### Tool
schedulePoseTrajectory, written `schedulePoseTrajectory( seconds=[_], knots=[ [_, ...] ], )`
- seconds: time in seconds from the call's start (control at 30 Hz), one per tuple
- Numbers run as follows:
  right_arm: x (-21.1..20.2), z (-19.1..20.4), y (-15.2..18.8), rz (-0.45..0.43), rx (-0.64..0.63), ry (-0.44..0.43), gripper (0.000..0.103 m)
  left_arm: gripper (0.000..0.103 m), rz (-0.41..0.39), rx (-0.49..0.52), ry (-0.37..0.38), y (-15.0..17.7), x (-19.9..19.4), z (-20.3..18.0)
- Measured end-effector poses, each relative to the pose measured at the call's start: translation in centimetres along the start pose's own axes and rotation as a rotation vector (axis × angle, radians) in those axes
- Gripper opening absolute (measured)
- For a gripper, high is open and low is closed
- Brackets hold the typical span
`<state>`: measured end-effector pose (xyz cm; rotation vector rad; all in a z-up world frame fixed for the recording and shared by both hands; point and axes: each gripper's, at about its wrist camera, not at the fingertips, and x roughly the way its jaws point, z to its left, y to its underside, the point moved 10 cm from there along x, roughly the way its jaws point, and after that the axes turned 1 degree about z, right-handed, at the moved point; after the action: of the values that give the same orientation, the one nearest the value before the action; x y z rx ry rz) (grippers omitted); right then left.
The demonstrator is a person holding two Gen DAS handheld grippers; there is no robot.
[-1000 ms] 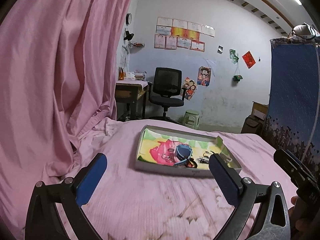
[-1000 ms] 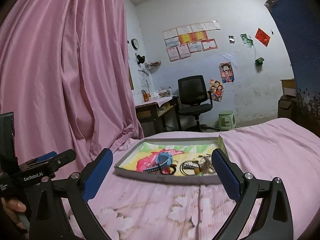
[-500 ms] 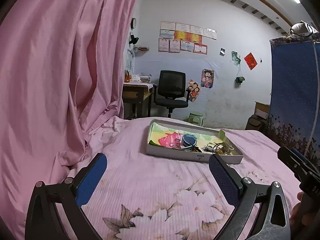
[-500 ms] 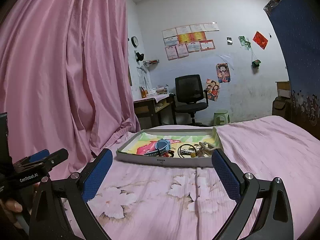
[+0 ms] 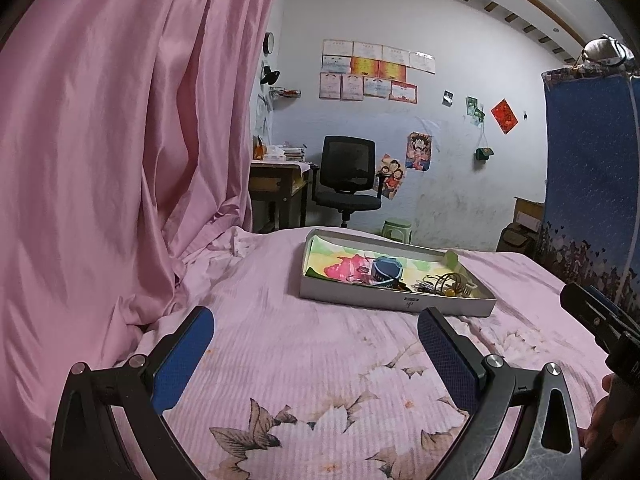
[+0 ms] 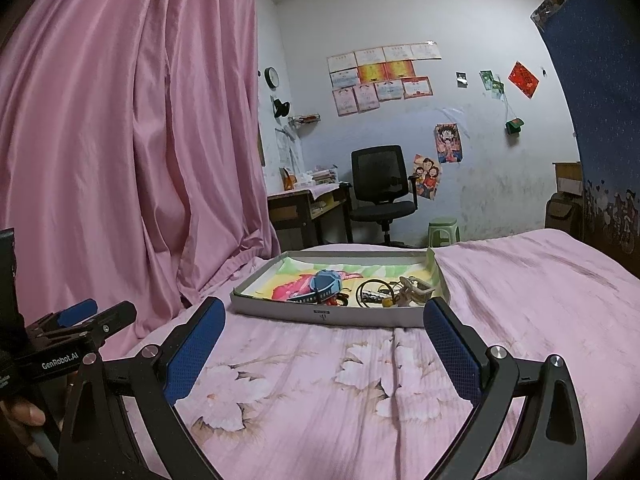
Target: Organize jewelry
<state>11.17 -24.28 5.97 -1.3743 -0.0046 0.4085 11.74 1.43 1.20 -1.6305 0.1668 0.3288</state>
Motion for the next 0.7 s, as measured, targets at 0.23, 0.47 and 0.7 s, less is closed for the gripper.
schedulePoseTrajectory(
  seconds=[0.23, 0.47, 0.7],
  knots=[
    [0.23, -0.04, 0.09, 0.004, 0.001, 0.0, 0.098, 0.102, 0.001, 0.001, 0.001, 0.0, 0.03, 0.01],
    [0.18, -0.15, 0.19, 0.006, 0.003, -0.001, 0.098, 0.102, -0.001, 0.001, 0.0, -0.02, 0.01, 0.0],
    [0.26, -0.18, 0.24, 0.006, 0.002, 0.0, 0.098, 0.102, 0.001, 0.001, 0.0, 0.02, 0.02, 0.01]
  ],
)
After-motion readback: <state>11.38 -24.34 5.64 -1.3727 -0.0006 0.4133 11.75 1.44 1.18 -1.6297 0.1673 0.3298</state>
